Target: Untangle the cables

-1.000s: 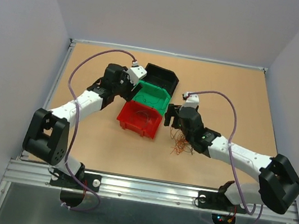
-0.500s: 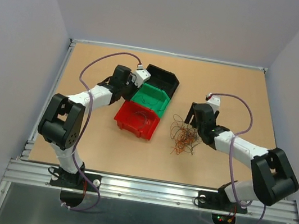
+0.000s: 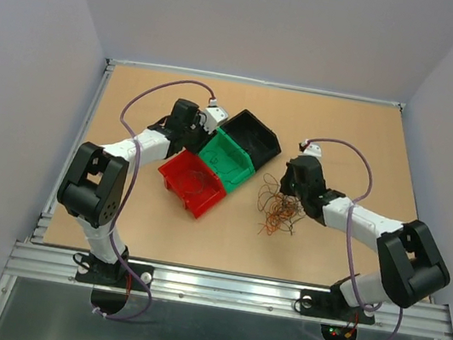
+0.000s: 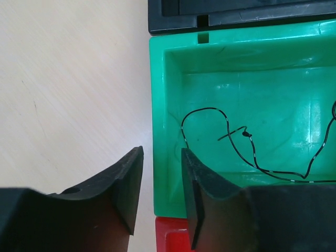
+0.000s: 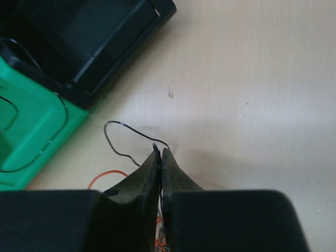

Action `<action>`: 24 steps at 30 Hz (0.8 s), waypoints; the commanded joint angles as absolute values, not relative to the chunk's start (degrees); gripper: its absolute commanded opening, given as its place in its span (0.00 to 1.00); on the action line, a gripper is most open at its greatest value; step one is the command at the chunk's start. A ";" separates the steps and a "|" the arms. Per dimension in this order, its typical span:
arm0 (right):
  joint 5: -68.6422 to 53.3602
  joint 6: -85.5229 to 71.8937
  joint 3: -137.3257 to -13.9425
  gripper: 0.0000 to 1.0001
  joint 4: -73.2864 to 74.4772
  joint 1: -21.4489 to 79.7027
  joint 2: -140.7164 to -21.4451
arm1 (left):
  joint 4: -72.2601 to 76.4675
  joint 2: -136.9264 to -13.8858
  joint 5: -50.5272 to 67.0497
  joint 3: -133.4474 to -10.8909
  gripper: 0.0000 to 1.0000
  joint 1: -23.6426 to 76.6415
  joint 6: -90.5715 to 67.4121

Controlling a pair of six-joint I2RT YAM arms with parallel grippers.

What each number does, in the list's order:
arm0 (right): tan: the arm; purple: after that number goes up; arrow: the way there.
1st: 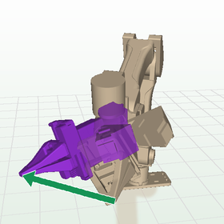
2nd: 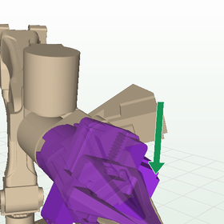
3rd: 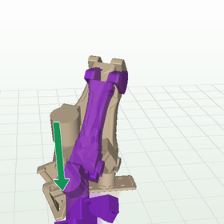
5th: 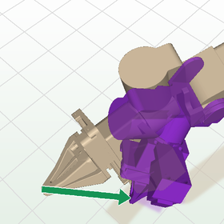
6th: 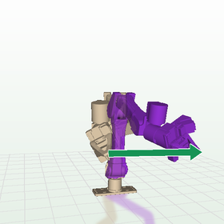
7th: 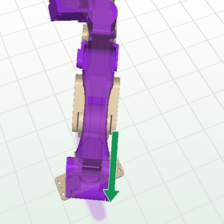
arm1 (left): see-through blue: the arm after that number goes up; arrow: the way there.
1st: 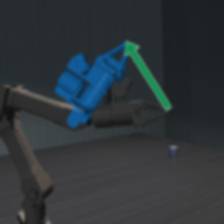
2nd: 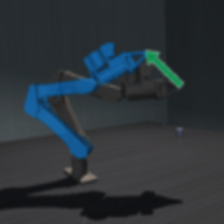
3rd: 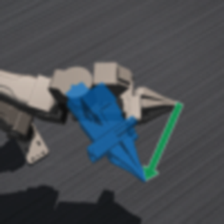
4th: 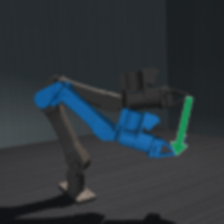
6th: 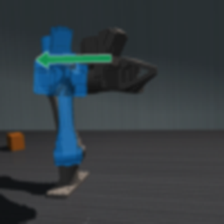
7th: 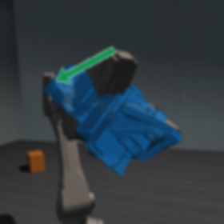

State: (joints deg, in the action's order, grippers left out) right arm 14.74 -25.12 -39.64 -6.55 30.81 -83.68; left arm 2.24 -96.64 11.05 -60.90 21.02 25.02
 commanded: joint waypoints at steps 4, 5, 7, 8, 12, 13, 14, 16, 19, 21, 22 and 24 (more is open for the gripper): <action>10.47 -23.73 -38.41 0.00 -11.69 30.85 -76.47 | 2.99 -94.66 8.88 -62.58 0.52 20.92 22.77; 10.02 -23.38 -37.89 0.01 -12.21 30.94 -74.55 | 3.16 -94.75 8.53 -62.75 0.52 21.00 22.50; 8.19 -23.29 -36.14 0.01 -12.92 30.94 -72.61 | 3.43 -95.53 7.39 -63.02 0.50 20.66 21.98; 7.65 -23.29 -35.60 0.00 -13.53 30.94 -71.55 | 3.69 -95.80 7.21 -63.19 0.47 20.65 21.71; 5.10 -23.29 -32.70 0.01 -15.20 30.85 -65.32 | 3.78 -98.26 5.89 -64.60 0.31 19.78 21.27; 4.05 -23.20 -31.39 0.01 -15.73 30.85 -64.43 | 3.69 -98.96 5.98 -64.95 0.29 19.60 21.27; 3.61 -23.12 -30.86 0.01 -16.17 30.85 -63.21 | 3.69 -99.14 5.89 -65.04 0.28 19.43 21.27; 2.21 -22.94 -29.37 0.01 -17.40 30.85 -60.57 | 4.13 -99.23 5.37 -65.04 0.28 19.07 20.92; 1.41 -22.85 -27.95 0.01 -18.45 30.85 -57.75 | 4.83 -98.88 3.70 -65.04 0.24 18.11 20.39; 1.06 -22.76 -26.64 0.01 -19.42 30.85 -55.12 | 4.92 -98.96 3.25 -65.48 0.22 17.32 19.87; 0.53 -22.68 -26.11 0.00 -19.77 30.85 -53.54 | 4.83 -98.96 4.04 -65.65 0.22 16.44 19.60; 0.35 -22.33 -25.23 0.01 -21.26 30.85 -51.95 | 4.92 -98.79 5.00 -65.48 0.32 16.08 19.77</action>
State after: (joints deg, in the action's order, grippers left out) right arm 2.26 -23.68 -27.33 -15.00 30.81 -55.22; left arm 3.40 -99.29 5.89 -63.29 17.78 20.29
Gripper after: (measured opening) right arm 0.022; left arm 0.286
